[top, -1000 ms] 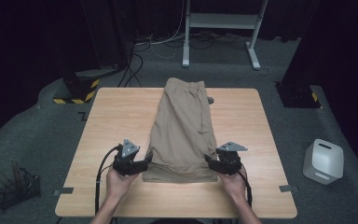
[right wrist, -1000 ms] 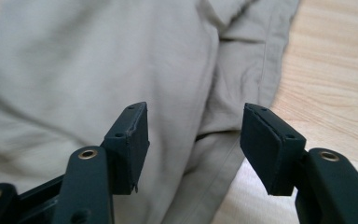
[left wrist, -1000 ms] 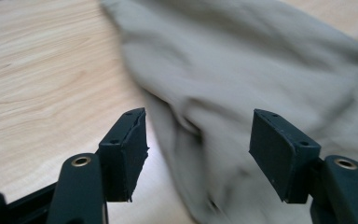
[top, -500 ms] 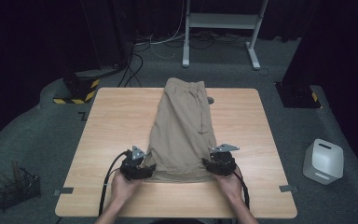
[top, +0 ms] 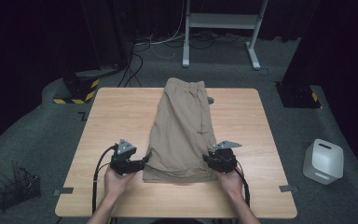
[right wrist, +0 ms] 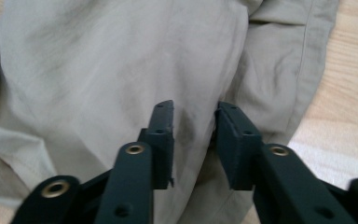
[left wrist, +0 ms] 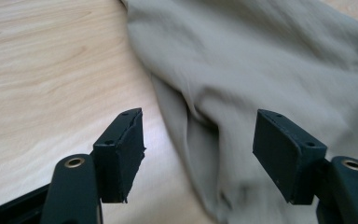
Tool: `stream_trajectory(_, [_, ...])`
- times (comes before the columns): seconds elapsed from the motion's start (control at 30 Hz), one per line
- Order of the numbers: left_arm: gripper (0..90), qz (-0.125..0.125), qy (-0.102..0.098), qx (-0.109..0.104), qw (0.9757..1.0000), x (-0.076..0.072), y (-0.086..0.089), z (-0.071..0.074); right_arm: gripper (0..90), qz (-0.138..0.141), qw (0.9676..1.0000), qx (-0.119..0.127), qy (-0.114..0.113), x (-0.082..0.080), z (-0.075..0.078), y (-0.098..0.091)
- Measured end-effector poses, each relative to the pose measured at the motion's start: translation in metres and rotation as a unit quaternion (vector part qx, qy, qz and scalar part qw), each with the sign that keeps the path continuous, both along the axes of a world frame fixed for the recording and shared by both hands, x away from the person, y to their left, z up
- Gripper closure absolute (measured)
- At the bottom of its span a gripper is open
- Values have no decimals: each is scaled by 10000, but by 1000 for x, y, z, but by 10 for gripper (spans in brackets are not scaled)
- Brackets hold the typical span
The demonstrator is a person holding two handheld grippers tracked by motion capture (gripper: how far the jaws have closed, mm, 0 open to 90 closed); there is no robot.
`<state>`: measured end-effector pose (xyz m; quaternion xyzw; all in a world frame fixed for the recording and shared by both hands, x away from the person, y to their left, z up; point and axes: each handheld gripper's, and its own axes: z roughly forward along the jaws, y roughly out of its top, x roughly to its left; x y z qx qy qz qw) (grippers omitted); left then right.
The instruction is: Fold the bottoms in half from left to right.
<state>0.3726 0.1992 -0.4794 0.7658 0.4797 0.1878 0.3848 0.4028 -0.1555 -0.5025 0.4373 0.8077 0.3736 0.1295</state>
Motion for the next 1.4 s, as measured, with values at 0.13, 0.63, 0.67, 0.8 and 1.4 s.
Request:
stream_trajectory(0.13, [337,-55,241,285,9993,11,-13,-13,888,85,9999,102,-102,4,3,-1])
stream_trajectory(0.63, [382,-151,287,630,9975,-40,-10,-39,889,-208,9989,-234,-352,13,22,-27])
stream_trajectory(0.67, [382,-147,308,625,9975,-40,-9,-39,889,-208,9989,-234,-352,13,22,-27])
stream_trajectory(0.8, [365,-107,185,406,9989,-34,-5,-29,678,-335,9992,-220,-9,14,5,-33])
stream_trajectory(1.4, [598,-199,397,-283,9986,24,-27,-29,894,-70,9997,-213,96,22,2,-14])
